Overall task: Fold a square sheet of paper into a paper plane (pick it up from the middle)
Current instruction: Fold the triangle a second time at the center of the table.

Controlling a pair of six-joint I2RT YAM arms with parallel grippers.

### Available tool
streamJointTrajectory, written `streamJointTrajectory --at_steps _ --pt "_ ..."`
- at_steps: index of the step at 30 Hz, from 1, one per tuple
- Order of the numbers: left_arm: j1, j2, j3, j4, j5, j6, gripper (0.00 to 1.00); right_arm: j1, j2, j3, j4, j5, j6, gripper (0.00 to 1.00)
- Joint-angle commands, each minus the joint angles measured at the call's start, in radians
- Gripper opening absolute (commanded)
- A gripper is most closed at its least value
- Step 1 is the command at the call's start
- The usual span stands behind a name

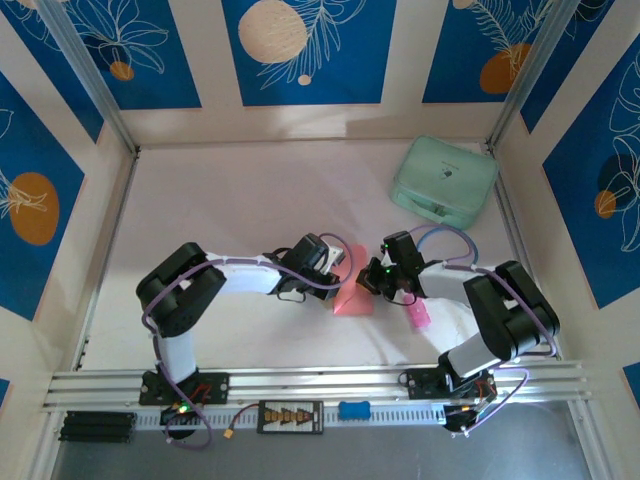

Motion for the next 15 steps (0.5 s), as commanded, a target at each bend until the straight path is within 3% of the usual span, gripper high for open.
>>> streamJointTrajectory --at_steps 1,15 --pt "0.011 0.006 -0.003 -0.071 0.008 0.016 0.00 0.012 0.024 -0.026 0.008 -0.030 0.007 0.00" --pt "0.012 -0.049 -0.027 -0.119 -0.051 0.013 0.00 0.022 -0.084 -0.019 0.005 -0.070 -0.008 0.01"
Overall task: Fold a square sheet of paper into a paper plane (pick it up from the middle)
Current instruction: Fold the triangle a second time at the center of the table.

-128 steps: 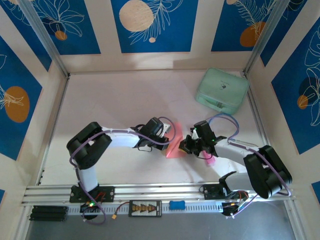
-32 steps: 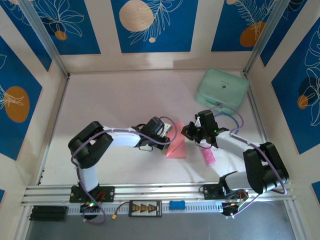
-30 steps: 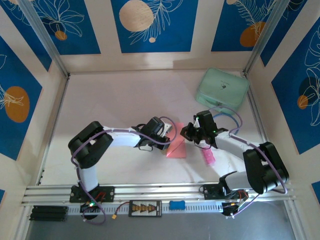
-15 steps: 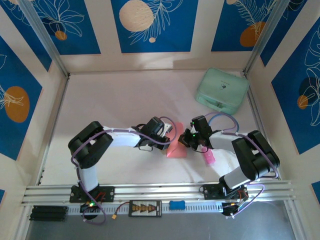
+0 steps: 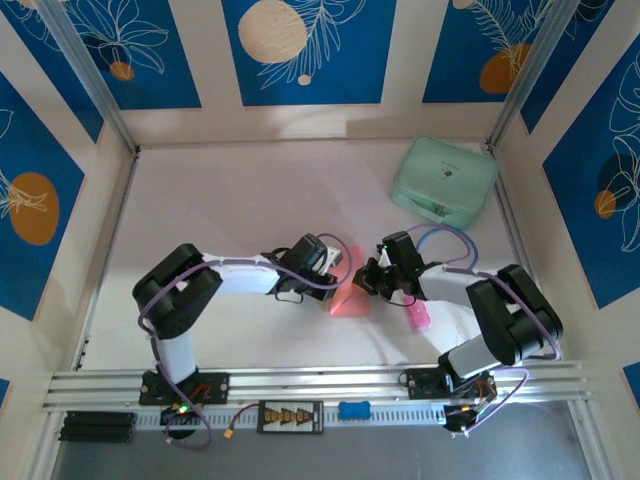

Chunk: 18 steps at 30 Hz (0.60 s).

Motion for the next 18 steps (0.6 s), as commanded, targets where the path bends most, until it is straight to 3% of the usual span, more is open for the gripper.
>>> streamJointTrajectory --at_steps 1,7,18 --pt "0.012 -0.031 -0.025 -0.074 -0.033 0.015 0.00 0.005 -0.052 -0.010 -0.021 -0.026 -0.005 0.01" --pt "0.018 -0.059 -0.060 -0.072 -0.036 0.014 0.00 0.004 -0.073 -0.017 -0.018 -0.019 0.004 0.01" --pt "0.023 -0.049 -0.055 -0.073 -0.027 0.018 0.00 0.024 0.068 0.029 0.003 0.001 0.010 0.00"
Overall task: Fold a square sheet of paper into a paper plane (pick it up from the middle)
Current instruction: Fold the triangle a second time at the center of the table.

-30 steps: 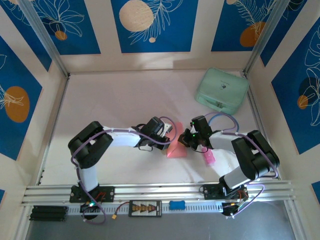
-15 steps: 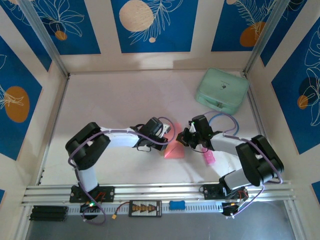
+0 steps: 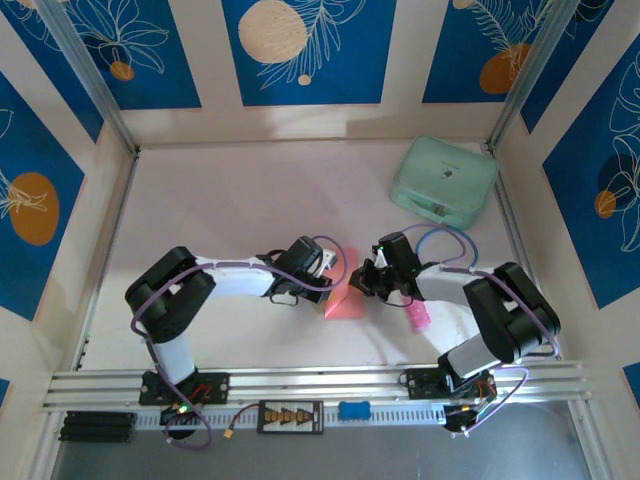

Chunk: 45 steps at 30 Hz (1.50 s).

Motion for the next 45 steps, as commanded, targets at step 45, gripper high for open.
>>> streamJointTrajectory --at_steps 45 --pt "0.028 -0.009 -0.017 -0.056 -0.009 0.027 0.00 -0.065 0.051 -0.021 0.024 0.039 0.040 0.00"
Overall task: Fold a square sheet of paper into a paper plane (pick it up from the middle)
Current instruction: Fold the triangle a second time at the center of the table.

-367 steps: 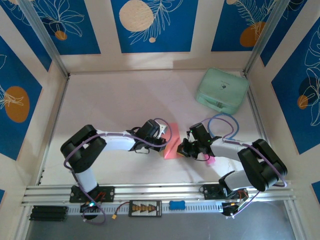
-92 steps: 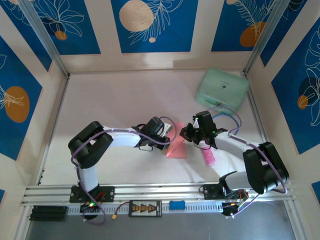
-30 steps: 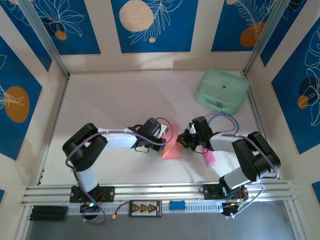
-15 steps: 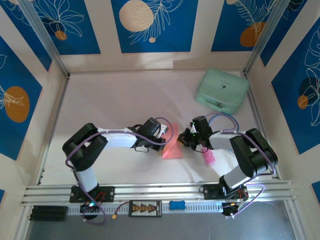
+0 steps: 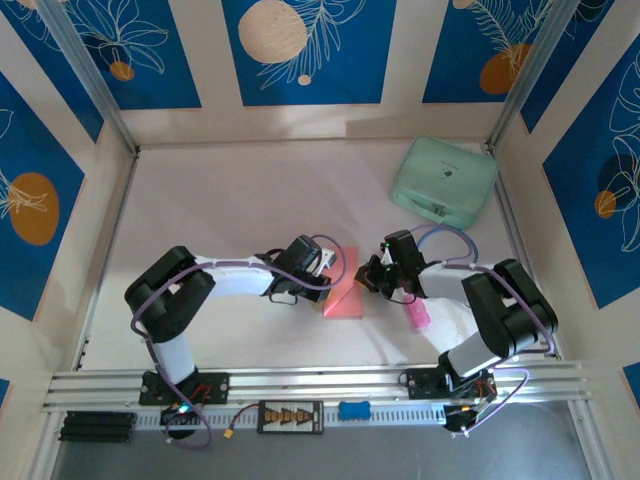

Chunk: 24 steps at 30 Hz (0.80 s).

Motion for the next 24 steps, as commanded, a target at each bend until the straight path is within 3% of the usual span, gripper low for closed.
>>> streamJointTrajectory --at_steps 1,10,24 --pt "0.018 -0.010 -0.017 -0.054 -0.009 0.024 0.00 -0.010 0.022 -0.016 -0.014 0.014 0.010 0.00" --pt "0.020 -0.017 -0.018 -0.061 -0.016 0.026 0.00 0.007 -0.102 0.023 -0.061 -0.041 -0.040 0.00" --pt "0.020 -0.008 -0.015 -0.057 -0.009 0.026 0.00 0.137 -0.014 -0.010 0.082 -0.039 0.053 0.00"
